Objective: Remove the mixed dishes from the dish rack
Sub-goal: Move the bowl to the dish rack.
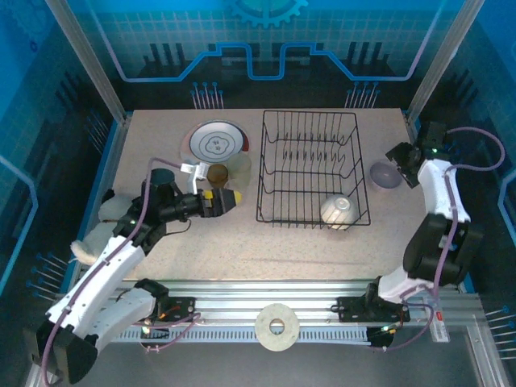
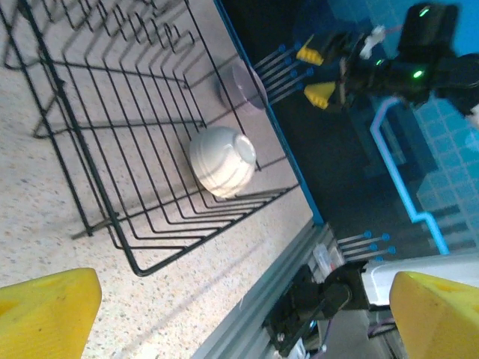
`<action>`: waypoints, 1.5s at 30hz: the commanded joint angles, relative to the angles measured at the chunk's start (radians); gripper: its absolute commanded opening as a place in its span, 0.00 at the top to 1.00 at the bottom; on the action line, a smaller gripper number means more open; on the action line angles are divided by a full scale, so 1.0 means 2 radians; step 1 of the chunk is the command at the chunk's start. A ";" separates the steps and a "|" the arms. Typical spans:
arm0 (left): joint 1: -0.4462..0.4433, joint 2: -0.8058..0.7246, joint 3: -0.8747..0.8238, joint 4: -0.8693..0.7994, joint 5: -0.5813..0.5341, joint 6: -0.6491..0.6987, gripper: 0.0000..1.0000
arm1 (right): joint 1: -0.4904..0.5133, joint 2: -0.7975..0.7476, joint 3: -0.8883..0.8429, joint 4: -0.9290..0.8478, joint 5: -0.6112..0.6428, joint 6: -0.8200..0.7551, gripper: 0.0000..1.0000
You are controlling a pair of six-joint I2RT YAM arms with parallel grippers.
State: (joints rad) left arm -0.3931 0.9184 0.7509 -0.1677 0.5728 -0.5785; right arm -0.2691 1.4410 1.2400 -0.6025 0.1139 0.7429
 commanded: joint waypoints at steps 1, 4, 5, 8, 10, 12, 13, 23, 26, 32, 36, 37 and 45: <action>-0.040 0.032 0.027 0.022 -0.022 0.006 0.01 | 0.042 -0.061 -0.033 0.011 0.054 -0.022 0.16; -0.072 0.076 0.046 0.031 -0.044 0.010 0.01 | 0.114 -0.106 -0.043 -0.009 0.096 -0.059 0.09; -0.079 0.090 0.052 0.037 -0.048 0.009 0.02 | 0.138 -0.115 -0.046 -0.019 0.100 -0.072 0.07; -0.095 0.132 0.072 0.049 -0.063 0.008 0.04 | 0.197 -0.121 -0.046 -0.068 0.094 -0.102 0.05; -0.104 0.157 0.089 0.046 -0.071 0.012 0.06 | 0.236 -0.116 -0.046 -0.095 0.091 -0.119 0.05; -0.113 0.184 0.106 0.046 -0.075 0.016 0.08 | 0.269 -0.102 -0.046 -0.123 0.085 -0.134 0.04; -0.116 0.195 0.113 0.045 -0.076 0.017 0.09 | 0.276 -0.096 -0.047 -0.133 0.076 -0.138 0.03; -0.124 0.302 0.158 0.055 -0.069 0.013 0.20 | 0.292 -0.063 -0.116 -0.135 0.062 -0.138 0.04; -0.125 0.322 0.163 0.054 -0.068 0.016 0.20 | 0.291 -0.050 -0.125 -0.134 0.068 -0.136 0.06; -0.124 0.349 0.167 0.059 -0.066 0.017 0.21 | 0.284 -0.014 -0.141 -0.115 0.069 -0.131 0.06; -0.125 0.360 0.165 0.064 -0.064 0.016 0.21 | 0.281 0.005 -0.144 -0.098 0.059 -0.130 0.07; -0.125 0.361 0.165 0.064 -0.064 0.016 0.21 | 0.280 0.008 -0.146 -0.094 0.058 -0.129 0.07; -0.124 0.385 0.164 0.081 -0.061 0.008 0.21 | 0.289 0.017 -0.143 -0.082 0.060 -0.123 0.17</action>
State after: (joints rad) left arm -0.6392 1.6444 1.0721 0.0174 0.4435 -0.5709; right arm 0.3023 1.4452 0.9855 -0.7551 0.2874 0.4782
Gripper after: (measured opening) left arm 0.788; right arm 0.834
